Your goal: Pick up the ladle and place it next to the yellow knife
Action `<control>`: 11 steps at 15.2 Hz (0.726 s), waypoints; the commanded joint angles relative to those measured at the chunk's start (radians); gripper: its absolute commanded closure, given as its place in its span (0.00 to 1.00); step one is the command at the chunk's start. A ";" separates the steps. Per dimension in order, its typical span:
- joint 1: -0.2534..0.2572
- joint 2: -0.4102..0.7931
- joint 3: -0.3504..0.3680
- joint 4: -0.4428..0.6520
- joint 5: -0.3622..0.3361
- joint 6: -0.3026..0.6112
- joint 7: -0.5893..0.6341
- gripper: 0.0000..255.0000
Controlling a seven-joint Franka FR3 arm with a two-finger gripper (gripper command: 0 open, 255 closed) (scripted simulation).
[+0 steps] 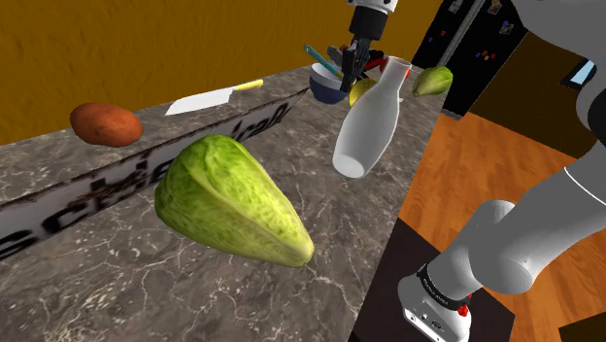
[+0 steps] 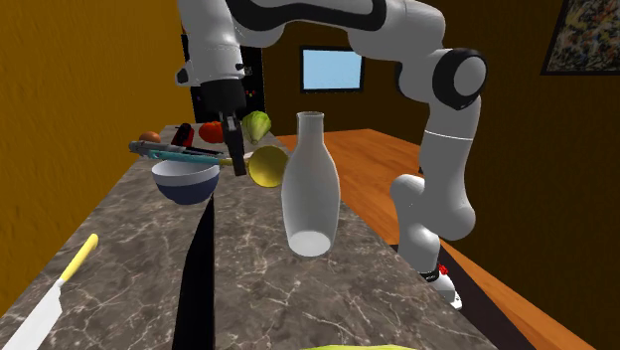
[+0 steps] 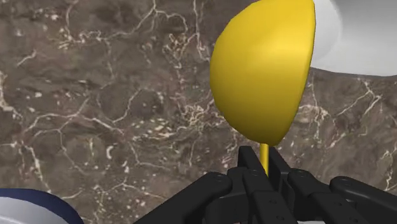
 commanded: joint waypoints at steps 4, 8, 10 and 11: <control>0.035 0.077 0.041 0.078 0.016 0.011 0.078 1.00; 0.036 0.060 0.043 0.003 0.015 0.069 0.071 1.00; 0.036 0.054 0.043 -0.033 0.014 0.097 0.067 1.00; 0.037 0.051 0.043 -0.050 0.014 0.111 0.066 1.00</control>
